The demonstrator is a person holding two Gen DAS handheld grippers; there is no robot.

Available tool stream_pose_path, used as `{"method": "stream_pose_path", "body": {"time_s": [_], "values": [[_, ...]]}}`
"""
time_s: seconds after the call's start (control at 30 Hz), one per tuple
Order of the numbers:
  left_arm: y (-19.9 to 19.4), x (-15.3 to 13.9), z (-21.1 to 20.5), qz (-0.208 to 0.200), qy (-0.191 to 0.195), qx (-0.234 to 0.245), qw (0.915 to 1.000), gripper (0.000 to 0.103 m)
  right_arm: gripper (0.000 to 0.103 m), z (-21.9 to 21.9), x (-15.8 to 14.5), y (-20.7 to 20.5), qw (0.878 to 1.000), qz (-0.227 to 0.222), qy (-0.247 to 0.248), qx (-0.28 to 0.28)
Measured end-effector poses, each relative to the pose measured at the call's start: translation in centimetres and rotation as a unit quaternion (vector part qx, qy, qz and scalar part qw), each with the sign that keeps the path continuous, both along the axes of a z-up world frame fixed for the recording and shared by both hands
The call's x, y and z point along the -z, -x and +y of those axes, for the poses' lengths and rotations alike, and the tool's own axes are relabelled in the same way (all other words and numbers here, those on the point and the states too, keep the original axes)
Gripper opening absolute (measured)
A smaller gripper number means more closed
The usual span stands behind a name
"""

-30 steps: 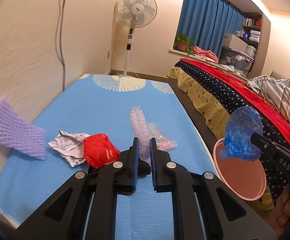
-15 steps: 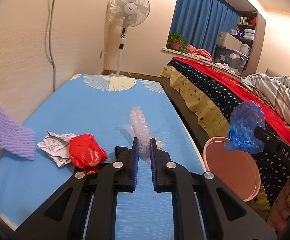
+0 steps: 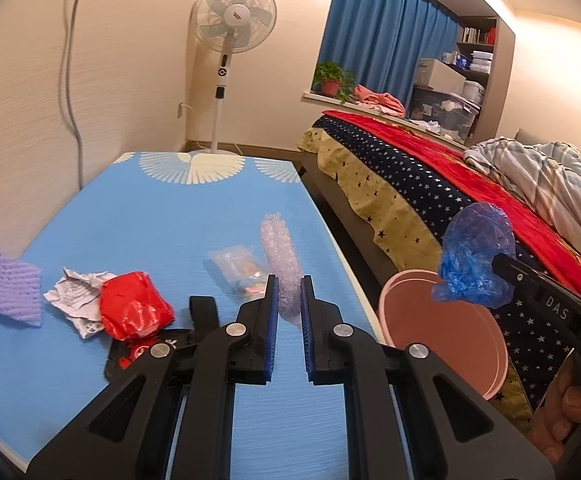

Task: Collect trash
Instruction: 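Carry the blue bag over the pink bin and open the right gripper while the left follows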

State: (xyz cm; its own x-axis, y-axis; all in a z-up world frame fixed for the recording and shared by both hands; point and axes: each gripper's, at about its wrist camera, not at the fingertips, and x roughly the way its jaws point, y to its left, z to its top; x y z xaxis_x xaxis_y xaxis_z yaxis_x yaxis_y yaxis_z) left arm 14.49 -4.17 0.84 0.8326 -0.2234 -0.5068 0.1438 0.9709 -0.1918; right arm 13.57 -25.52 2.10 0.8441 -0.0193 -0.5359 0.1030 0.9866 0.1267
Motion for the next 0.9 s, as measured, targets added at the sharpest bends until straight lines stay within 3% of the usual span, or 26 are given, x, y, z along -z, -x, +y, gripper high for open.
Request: {"method": "stream_pose_path", "body": {"time_s": [0.6, 0.9], "values": [[-0.7, 0.2, -4.0, -0.001, 0.018, 0.055, 0.9983, 0.011, 0.002, -2.1, 0.9, -0.7, 0.999, 0.016, -0.007, 0.034], [-1.5, 0.5, -6.8, 0.001, 0.021, 0.085, 0.9961, 0.011, 0.002, -4.1, 1.3, -1.1, 0.996, 0.028, 0.008, 0.08]]}}
